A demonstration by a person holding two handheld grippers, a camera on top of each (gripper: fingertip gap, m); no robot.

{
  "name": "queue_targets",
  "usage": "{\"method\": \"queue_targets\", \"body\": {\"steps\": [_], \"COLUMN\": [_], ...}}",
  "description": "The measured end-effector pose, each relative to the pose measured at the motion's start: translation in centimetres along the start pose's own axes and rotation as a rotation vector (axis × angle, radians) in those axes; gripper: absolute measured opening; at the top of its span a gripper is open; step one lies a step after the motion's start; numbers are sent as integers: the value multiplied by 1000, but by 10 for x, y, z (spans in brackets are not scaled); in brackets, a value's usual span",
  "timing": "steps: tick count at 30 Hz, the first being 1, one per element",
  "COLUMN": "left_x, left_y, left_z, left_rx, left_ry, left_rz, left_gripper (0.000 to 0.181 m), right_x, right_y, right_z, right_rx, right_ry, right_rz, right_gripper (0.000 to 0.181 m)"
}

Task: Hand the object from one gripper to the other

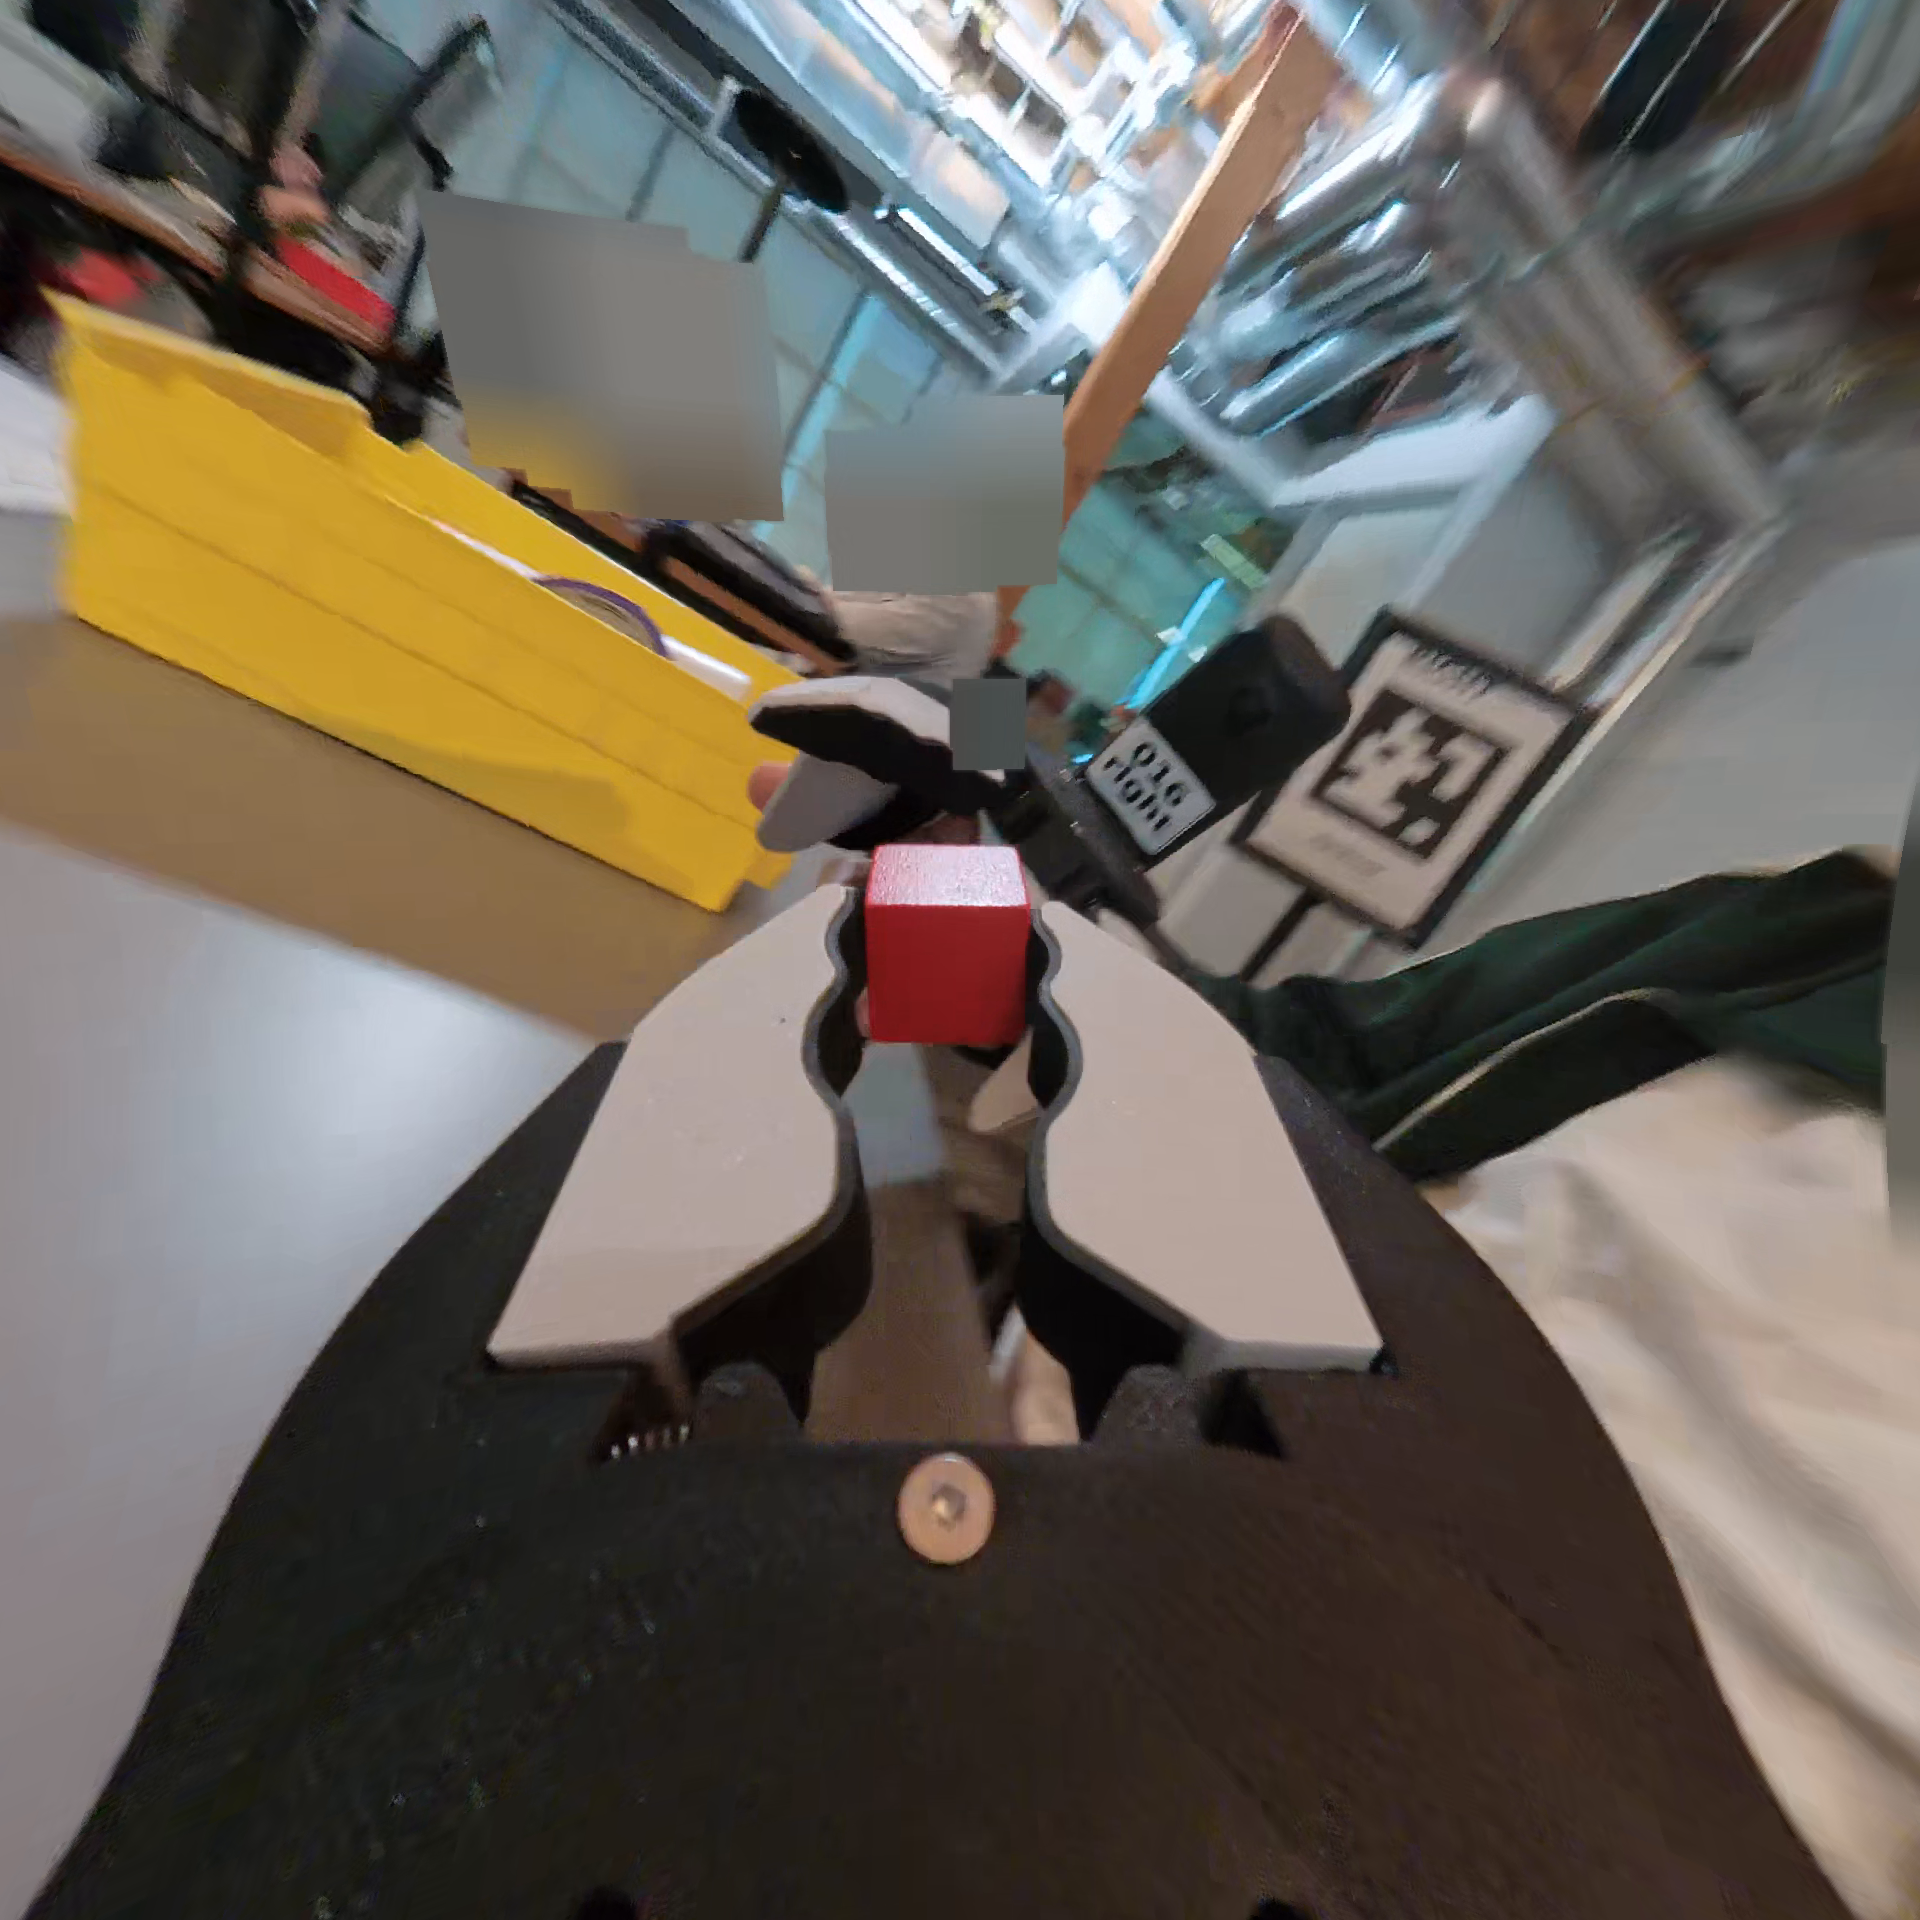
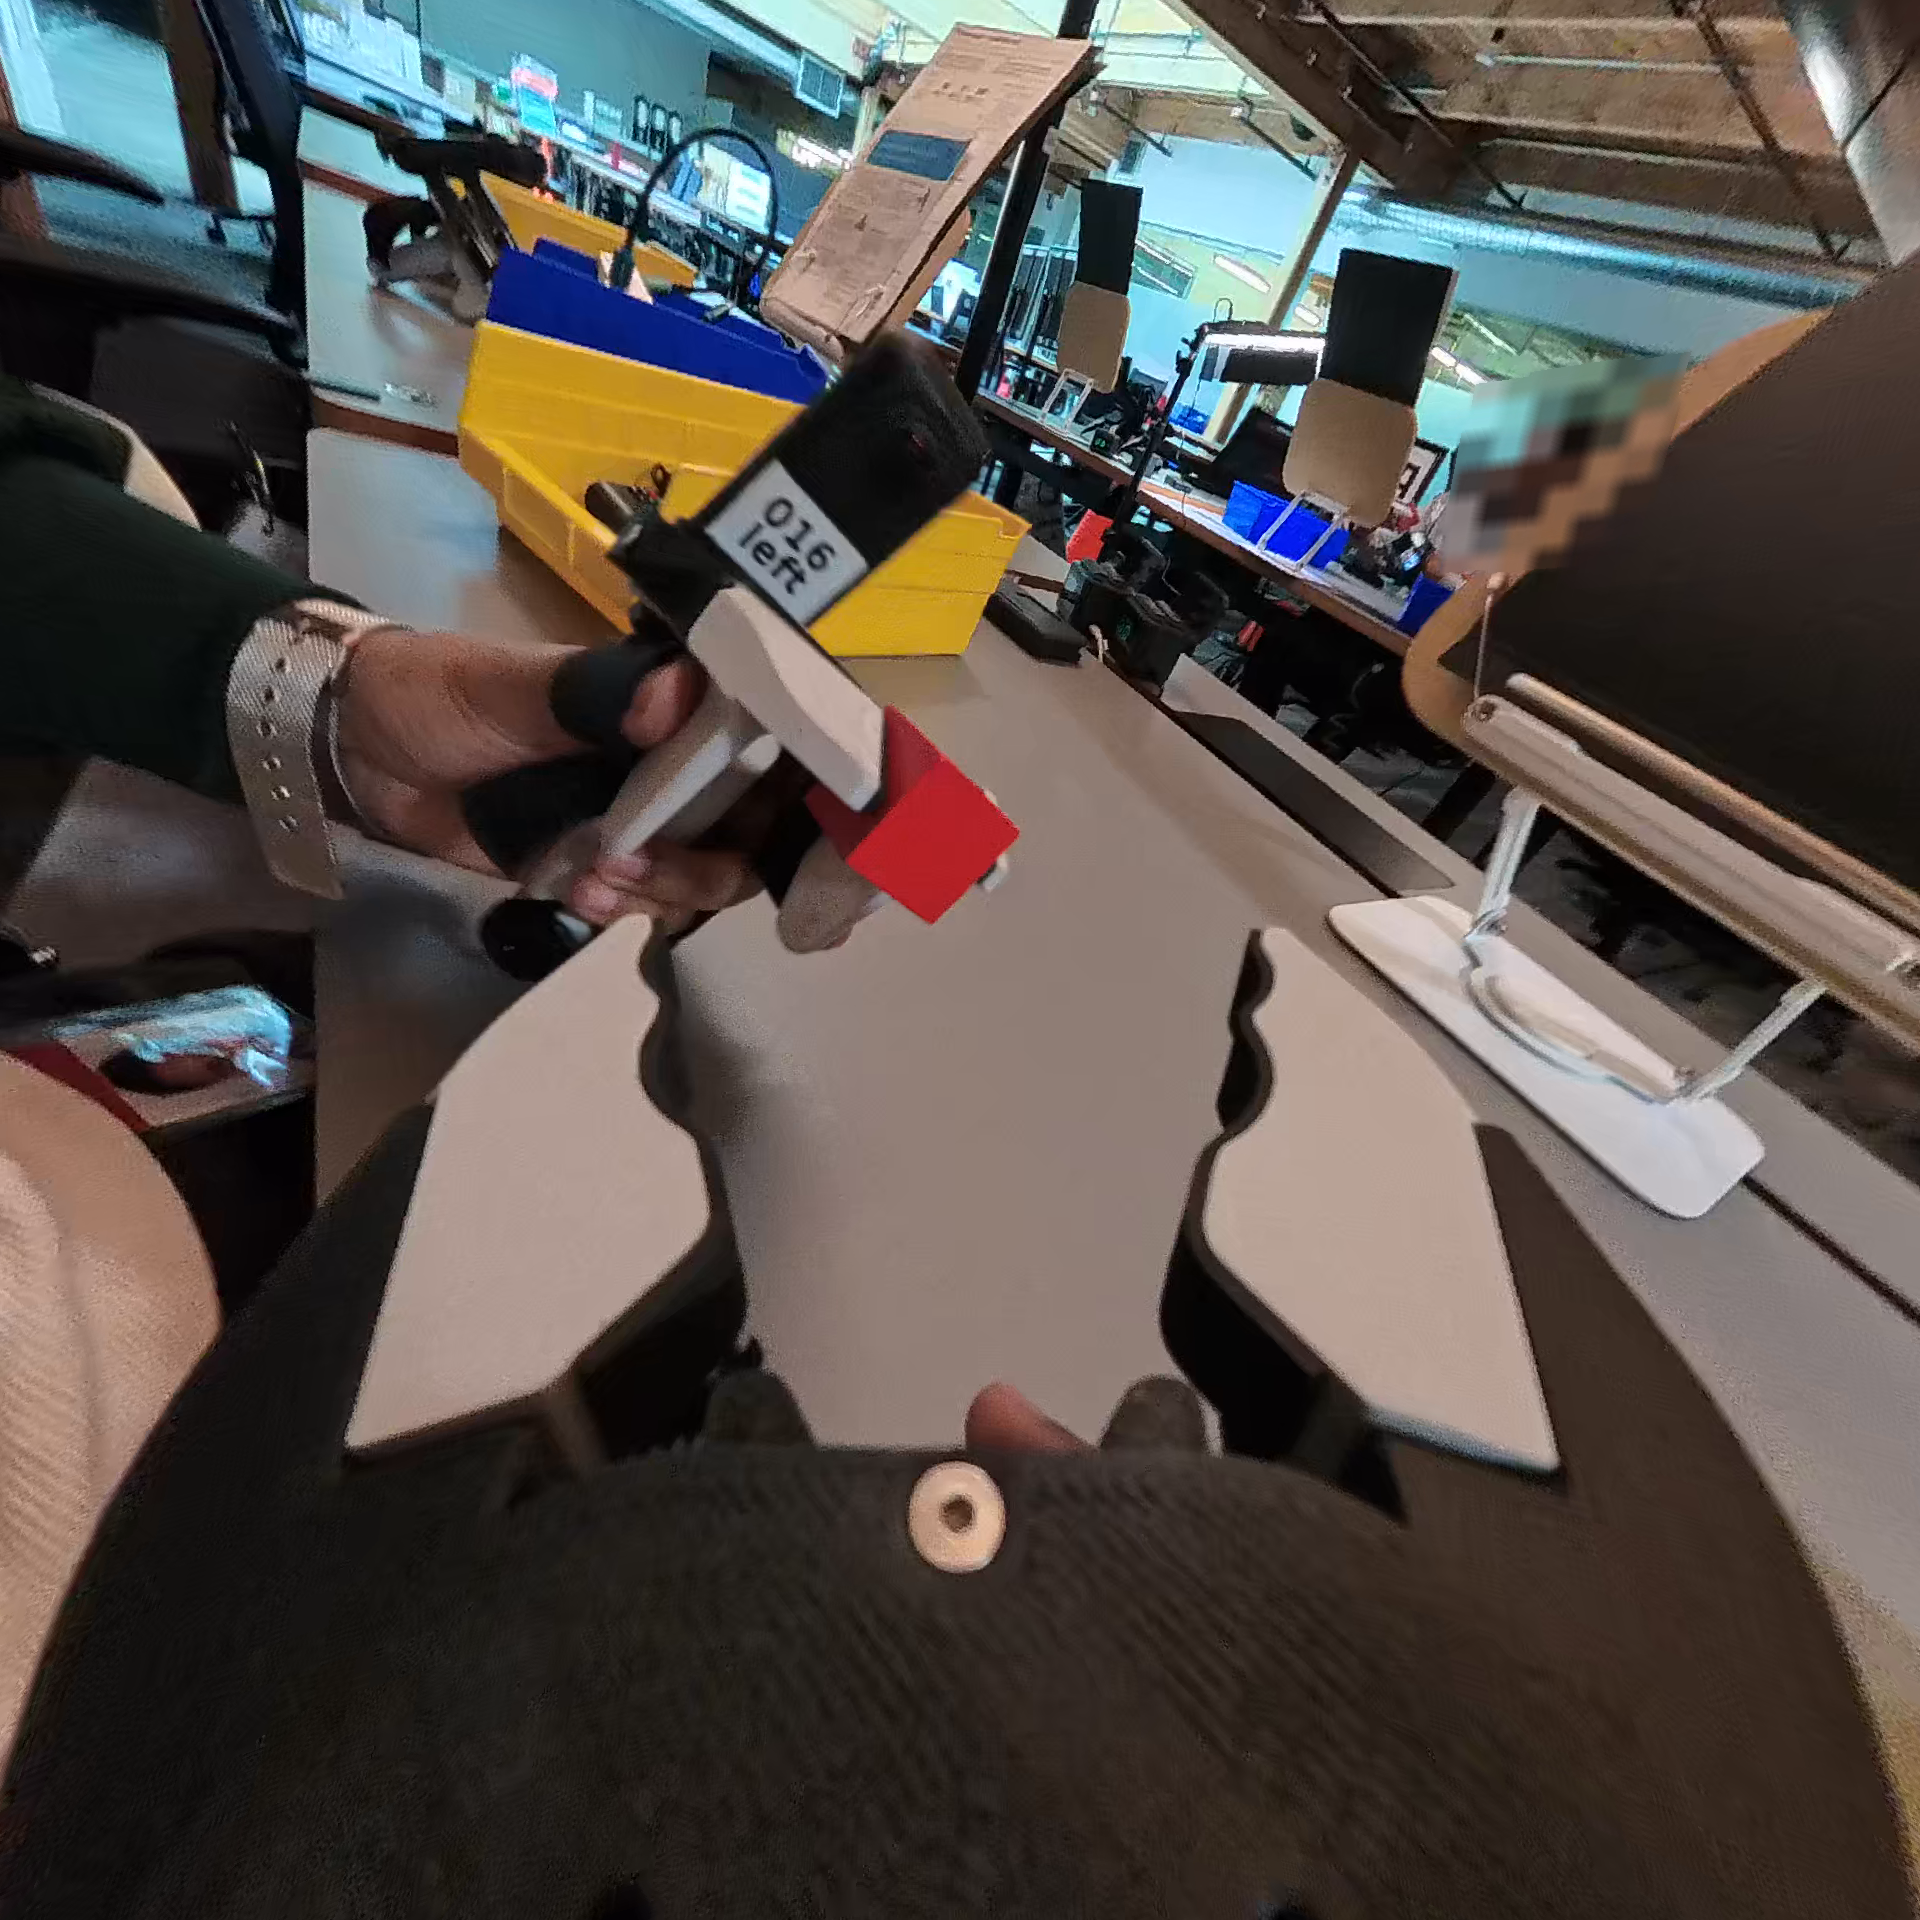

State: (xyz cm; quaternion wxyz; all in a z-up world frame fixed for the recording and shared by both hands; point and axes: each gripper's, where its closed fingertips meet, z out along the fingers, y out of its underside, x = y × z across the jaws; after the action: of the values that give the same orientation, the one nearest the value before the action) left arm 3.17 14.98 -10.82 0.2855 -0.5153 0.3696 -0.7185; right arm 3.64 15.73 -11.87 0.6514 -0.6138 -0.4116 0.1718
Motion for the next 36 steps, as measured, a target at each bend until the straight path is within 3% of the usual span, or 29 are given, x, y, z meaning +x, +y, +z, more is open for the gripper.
{"method": "queue_targets", "body": {"steps": [3,6,10,14,18,21,22,27,28,32,34,36], "left_x": [-4,-13,-33,-51,-54,-55,-54,-47,-47,-48,-45,-40], "left_y": [1,6,25,41,58,65,65,57,54,43,39,36], "left_z": [-2,-3,-4,-6,-1,1,1,8,10,13,13,14], "left_rx": [-61,-149,-402,-641,-797,-865,-866,-775,-731,-542,-451,-383], "left_ry": [-116,-244,-450,-672,-753,-794,-803,-778,-776,-729,-656,-569], "left_rz": [246,497,748,925,1010,1056,1061,1084,1070,854,721,612], "left_gripper": [28,29,29,30,31,31,31,33,45,81,83,69], "right_x": [3,4,9,3,-16,-25,-23,-19,-16,4,11,17], "right_y": [-3,-7,17,38,47,58,61,53,52,37,28,23], "right_z": [-1,-5,-2,0,8,11,10,6,5,-3,-9,-13], "right_rx": [39,111,37,-135,-251,-340,-358,-343,-333,-210,-136,-80], "right_ry": [-28,-139,-204,-161,-162,-141,-118,-145,-143,-129,-156,-175], "right_rz": [159,466,843,842,833,826,801,825,820,804,815,878], "right_gripper": [91,76,61,50,49,37,30,28,28,28,28,28]}}
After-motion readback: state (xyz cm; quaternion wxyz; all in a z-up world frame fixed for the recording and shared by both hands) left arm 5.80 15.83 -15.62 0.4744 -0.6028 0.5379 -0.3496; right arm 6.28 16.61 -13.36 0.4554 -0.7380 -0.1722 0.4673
